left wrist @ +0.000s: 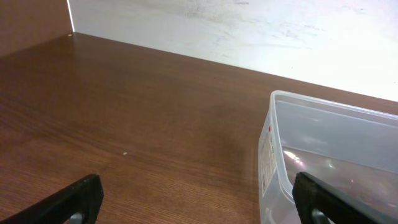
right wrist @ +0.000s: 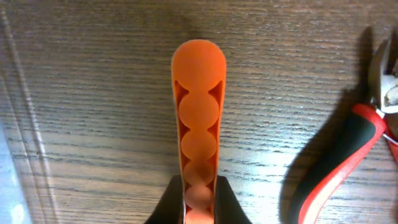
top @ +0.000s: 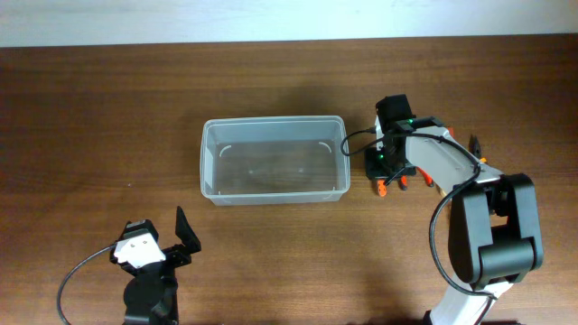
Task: Pack container
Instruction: 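Close the right gripper on the orange bit-holder strip and lift, then carry the strip into the container and release it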
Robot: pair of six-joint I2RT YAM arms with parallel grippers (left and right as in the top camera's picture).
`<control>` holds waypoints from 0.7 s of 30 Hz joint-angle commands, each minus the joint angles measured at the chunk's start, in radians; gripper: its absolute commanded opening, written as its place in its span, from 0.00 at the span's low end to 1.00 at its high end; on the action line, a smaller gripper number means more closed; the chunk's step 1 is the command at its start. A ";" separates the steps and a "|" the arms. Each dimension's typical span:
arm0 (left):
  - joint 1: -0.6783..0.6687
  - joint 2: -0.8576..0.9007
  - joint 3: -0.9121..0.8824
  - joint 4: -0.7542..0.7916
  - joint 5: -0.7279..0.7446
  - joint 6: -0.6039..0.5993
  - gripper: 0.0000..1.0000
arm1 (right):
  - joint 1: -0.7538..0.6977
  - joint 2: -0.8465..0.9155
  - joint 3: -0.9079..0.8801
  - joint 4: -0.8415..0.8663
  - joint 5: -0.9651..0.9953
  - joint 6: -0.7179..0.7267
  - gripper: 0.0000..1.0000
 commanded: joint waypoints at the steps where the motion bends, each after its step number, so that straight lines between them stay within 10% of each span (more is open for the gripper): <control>1: -0.003 -0.006 -0.003 -0.002 -0.003 0.009 0.99 | -0.002 -0.003 0.031 -0.002 -0.002 0.006 0.04; 13: -0.003 -0.006 -0.003 -0.002 -0.003 0.009 0.99 | 0.007 -0.028 0.581 -0.234 0.032 -0.059 0.04; 21: -0.003 -0.006 -0.003 -0.002 -0.003 0.009 0.99 | 0.122 -0.029 0.789 -0.411 -0.058 -0.415 0.04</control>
